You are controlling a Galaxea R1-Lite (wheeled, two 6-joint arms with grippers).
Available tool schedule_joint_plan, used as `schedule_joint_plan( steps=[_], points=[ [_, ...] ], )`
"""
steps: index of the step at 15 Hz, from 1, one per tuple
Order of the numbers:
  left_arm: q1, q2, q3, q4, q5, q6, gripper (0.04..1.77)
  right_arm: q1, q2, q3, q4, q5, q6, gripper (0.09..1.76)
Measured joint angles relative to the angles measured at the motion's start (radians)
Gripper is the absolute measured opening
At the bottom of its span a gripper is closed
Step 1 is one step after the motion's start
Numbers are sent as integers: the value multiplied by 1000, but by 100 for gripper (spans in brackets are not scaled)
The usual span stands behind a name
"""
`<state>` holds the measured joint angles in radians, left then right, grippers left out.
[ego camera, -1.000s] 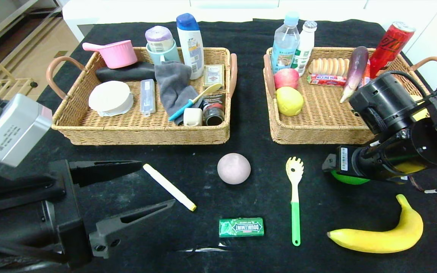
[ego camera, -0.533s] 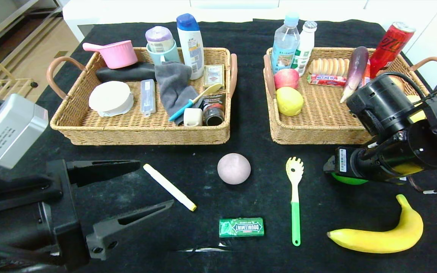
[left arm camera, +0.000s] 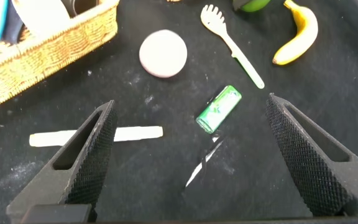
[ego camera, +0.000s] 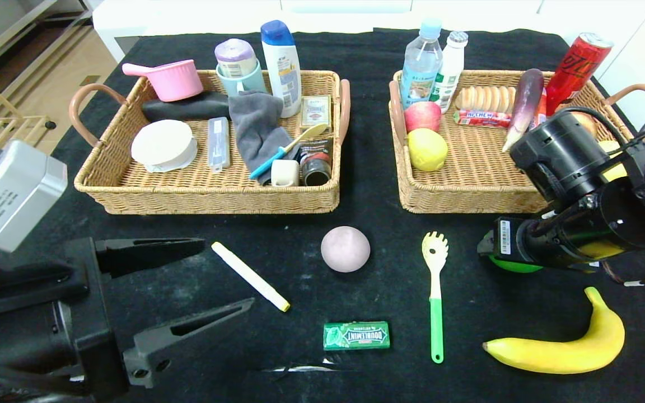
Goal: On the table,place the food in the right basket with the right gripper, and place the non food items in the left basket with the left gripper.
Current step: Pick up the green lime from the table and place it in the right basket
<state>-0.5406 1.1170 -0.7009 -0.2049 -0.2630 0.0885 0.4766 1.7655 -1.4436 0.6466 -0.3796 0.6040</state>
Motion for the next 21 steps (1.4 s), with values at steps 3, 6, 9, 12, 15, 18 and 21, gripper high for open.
schedule_joint_plan(
  steps=[3, 6, 9, 12, 15, 18, 21],
  points=[
    [2, 2, -5, 1, 4, -1, 172, 3, -1, 0, 0, -1, 0, 135],
    [4, 3, -8, -14, 36, -9, 172, 21, -24, 2, 7, 0, 0, 135],
    [4, 1, -3, -18, 35, -10, 172, 43, -82, 21, 7, -2, -8, 135],
    [4, 1, 1, -18, 36, -10, 172, 62, -157, 37, 7, -6, -44, 135],
    [4, 6, -3, -16, 43, -17, 172, 71, -208, 26, 1, -9, -83, 135],
    [4, 9, -11, -15, 45, -37, 172, 57, -216, -40, -1, -9, -116, 135],
    [4, 12, -20, -4, 54, -41, 172, 18, -174, -156, -3, -10, -155, 135]
  ],
)
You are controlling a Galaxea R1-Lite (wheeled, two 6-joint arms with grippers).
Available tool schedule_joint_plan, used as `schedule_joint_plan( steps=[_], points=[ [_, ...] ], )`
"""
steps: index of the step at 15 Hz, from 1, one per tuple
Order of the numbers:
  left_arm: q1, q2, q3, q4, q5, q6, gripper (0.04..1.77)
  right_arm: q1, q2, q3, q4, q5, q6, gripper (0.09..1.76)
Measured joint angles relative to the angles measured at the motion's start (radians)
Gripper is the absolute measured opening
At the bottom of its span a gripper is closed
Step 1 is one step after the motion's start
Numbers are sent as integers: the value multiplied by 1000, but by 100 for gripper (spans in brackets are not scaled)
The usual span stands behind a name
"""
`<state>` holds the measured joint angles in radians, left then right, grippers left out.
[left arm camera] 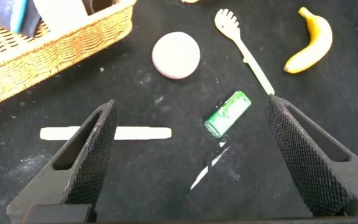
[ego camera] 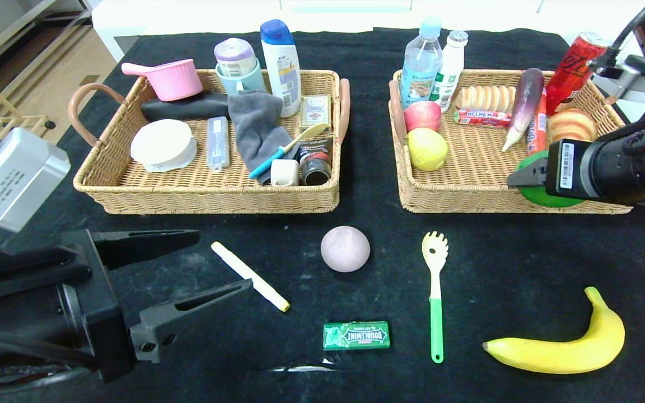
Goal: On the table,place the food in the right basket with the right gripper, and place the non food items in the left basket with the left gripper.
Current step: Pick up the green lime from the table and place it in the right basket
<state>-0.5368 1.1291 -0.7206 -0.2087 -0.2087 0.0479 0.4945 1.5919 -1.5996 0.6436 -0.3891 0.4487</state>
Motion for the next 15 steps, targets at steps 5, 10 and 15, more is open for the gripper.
schedule_joint_plan(
  steps=[5, 10, 15],
  points=[
    [0, 5, -3, -7, 2, 0, 172, -39, 111, -162, -10, -1, -22, 135],
    [-2, 0, -1, -1, 1, 3, 172, -81, 208, -232, -174, 0, -43, 135],
    [-3, 0, 1, -6, 3, 2, 172, -103, 260, -235, -248, -1, -69, 135]
  ],
)
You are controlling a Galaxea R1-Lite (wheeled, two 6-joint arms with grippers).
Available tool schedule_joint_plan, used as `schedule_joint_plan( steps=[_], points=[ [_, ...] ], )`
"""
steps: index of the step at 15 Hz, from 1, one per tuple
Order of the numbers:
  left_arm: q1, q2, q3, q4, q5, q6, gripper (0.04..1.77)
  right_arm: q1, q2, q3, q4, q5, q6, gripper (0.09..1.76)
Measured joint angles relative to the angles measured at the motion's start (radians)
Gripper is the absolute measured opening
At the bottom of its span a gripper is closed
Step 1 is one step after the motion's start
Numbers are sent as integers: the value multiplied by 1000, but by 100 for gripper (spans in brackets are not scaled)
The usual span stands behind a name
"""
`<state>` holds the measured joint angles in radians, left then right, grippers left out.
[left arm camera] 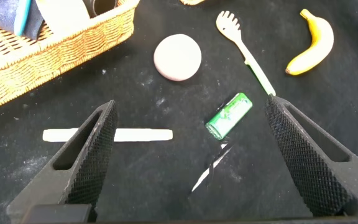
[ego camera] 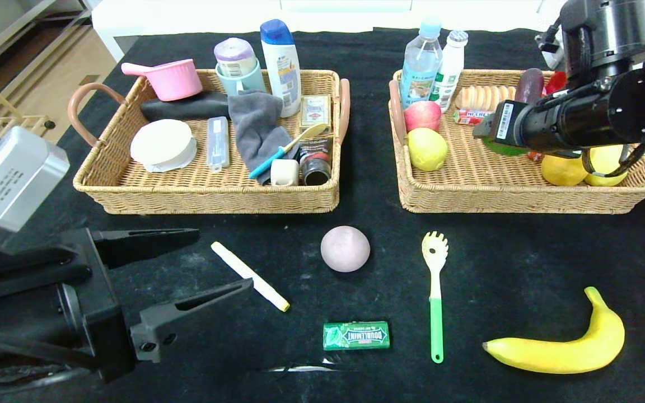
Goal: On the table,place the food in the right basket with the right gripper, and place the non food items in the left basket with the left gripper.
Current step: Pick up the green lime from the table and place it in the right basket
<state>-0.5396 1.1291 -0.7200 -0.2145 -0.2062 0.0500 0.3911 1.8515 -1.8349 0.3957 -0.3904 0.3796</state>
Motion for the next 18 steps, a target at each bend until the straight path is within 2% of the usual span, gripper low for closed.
schedule_joint_plan(
  steps=[5, 10, 18],
  points=[
    [0, -2, 5, -1, 1, 5, 172, -2, 13, 13, -43, 0, 6, 134],
    [0, -3, 5, -5, 2, 7, 172, -2, 13, 26, -44, -22, 8, 153],
    [0, -2, 8, -7, 2, 8, 172, 1, 9, 31, -31, -26, 8, 164]
  ],
)
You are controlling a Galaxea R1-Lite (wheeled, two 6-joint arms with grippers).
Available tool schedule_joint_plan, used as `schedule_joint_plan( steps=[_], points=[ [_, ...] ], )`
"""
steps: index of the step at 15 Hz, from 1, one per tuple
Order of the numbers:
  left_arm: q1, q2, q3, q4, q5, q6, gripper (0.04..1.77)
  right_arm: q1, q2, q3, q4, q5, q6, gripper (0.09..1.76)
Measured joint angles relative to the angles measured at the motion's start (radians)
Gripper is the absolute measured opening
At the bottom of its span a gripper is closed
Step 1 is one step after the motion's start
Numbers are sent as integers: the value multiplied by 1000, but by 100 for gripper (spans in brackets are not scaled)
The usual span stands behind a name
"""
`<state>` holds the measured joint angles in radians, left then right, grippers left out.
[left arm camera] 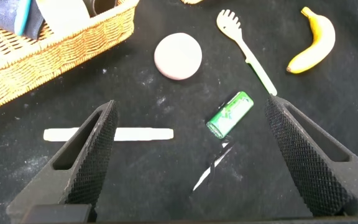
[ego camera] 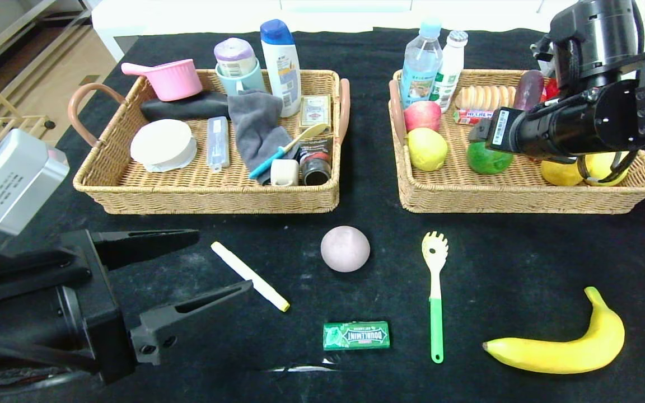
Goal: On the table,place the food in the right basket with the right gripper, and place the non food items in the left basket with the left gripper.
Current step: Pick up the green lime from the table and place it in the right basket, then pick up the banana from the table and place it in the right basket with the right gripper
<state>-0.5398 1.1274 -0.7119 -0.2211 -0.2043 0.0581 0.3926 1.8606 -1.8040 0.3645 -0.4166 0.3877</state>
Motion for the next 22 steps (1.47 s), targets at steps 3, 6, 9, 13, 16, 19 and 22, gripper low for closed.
schedule_joint_plan(
  steps=[3, 6, 9, 13, 16, 19, 22],
  points=[
    [0, 0, 1, 0, 0, 0, 172, 19, -33, 33, 82, -22, 8, 166],
    [1, 2, 1, 0, 0, 1, 172, 57, -104, 67, 179, -33, 88, 168],
    [0, 3, 3, 0, -1, 1, 172, 90, -210, 128, 264, -31, 161, 169],
    [0, 7, 4, 1, -1, 1, 172, 126, -360, 323, 296, -23, 293, 170],
    [0, 13, 9, 1, -2, 1, 172, 132, -456, 484, 305, 12, 423, 170],
    [0, 17, 11, 0, -2, 1, 172, 125, -521, 588, 348, 68, 523, 170],
    [0, 20, 12, 0, -3, 3, 172, 107, -563, 668, 352, 136, 579, 170]
  ],
)
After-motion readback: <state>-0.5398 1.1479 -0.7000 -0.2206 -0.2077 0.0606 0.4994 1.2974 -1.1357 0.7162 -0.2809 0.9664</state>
